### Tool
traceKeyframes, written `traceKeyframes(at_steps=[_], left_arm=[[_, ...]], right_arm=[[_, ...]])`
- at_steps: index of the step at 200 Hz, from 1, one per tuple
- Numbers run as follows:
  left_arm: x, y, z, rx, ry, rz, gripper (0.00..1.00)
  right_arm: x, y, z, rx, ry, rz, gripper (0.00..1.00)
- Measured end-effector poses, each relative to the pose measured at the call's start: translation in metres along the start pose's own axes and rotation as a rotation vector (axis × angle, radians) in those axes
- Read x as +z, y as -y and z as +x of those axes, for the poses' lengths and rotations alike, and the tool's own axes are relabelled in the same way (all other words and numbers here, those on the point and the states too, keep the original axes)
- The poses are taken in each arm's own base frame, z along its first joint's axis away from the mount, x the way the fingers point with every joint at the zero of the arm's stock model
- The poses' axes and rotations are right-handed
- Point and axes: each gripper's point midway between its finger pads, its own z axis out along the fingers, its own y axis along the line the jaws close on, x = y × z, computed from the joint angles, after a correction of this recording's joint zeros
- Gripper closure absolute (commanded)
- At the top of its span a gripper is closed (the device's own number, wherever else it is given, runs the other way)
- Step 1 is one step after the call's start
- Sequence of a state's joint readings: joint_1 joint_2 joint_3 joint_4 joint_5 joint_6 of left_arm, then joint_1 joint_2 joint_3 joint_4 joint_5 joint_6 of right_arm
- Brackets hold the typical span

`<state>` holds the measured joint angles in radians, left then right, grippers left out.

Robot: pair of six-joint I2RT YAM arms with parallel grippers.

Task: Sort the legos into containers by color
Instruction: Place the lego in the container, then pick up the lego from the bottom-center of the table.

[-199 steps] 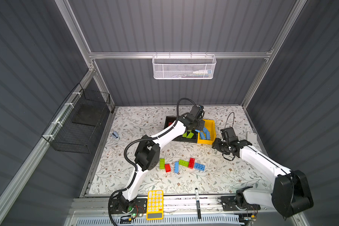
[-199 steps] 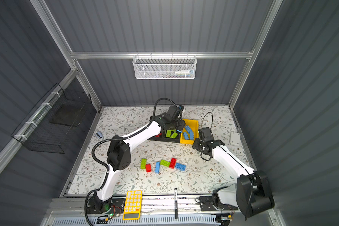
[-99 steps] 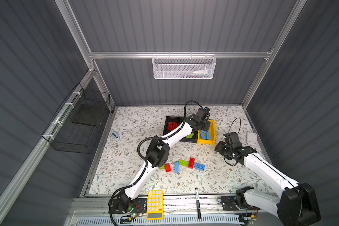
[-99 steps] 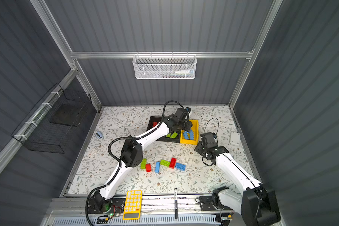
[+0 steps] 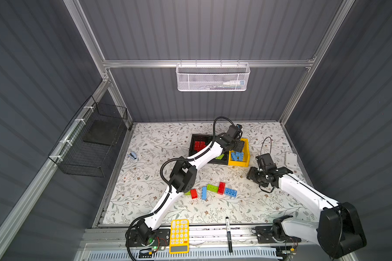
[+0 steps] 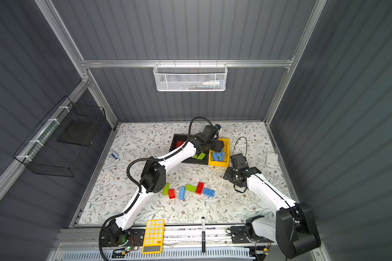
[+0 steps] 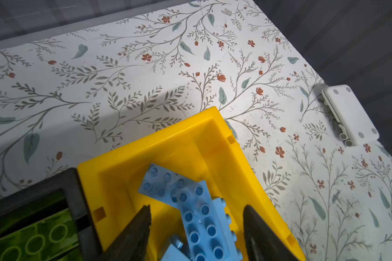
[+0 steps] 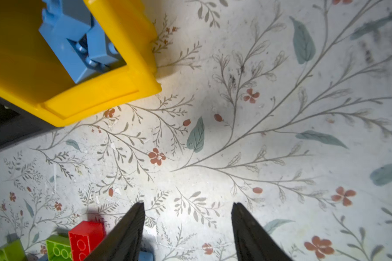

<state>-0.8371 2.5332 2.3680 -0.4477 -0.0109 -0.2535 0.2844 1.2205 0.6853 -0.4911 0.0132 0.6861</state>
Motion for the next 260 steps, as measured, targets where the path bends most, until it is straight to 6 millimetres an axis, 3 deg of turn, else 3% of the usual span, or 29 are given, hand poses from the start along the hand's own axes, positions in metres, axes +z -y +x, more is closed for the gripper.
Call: traceKeyframes(at_steps=[26,51,77,97,125,179,224,260], left_arm=[[-0.021,-0.010,-0.009,-0.008,0.019,-0.030,0.33],[-0.061,-0.025,-0.025,-0.027,0.066,-0.053,0.32],[-0.114,-0.067,-0.045,-0.082,0.150,-0.109,0.30],[-0.149,-0.102,-0.048,-0.128,0.196,-0.171,0.29],[-0.179,-0.143,-0.027,-0.191,0.205,-0.269,0.27],[-0.211,-0.159,0.036,-0.239,0.136,-0.352,0.25],[-0.253,-0.176,0.047,-0.280,0.174,-0.420,0.24],[-0.270,-0.187,0.058,-0.305,0.187,-0.454,0.23]], right_arm=[[-0.004,-0.010,0.000,-0.079,-0.015,-0.017,0.36],[-0.006,-0.028,0.004,-0.183,-0.032,-0.044,0.35],[-0.003,-0.048,0.020,-0.315,-0.075,-0.065,0.33],[-0.001,-0.066,0.036,-0.440,-0.106,-0.078,0.33],[0.003,-0.080,0.056,-0.574,-0.145,-0.093,0.33],[0.012,-0.084,0.081,-0.677,-0.224,-0.106,0.30],[0.018,-0.088,0.112,-0.804,-0.289,-0.091,0.26],[0.021,-0.094,0.128,-0.894,-0.322,-0.070,0.28]])
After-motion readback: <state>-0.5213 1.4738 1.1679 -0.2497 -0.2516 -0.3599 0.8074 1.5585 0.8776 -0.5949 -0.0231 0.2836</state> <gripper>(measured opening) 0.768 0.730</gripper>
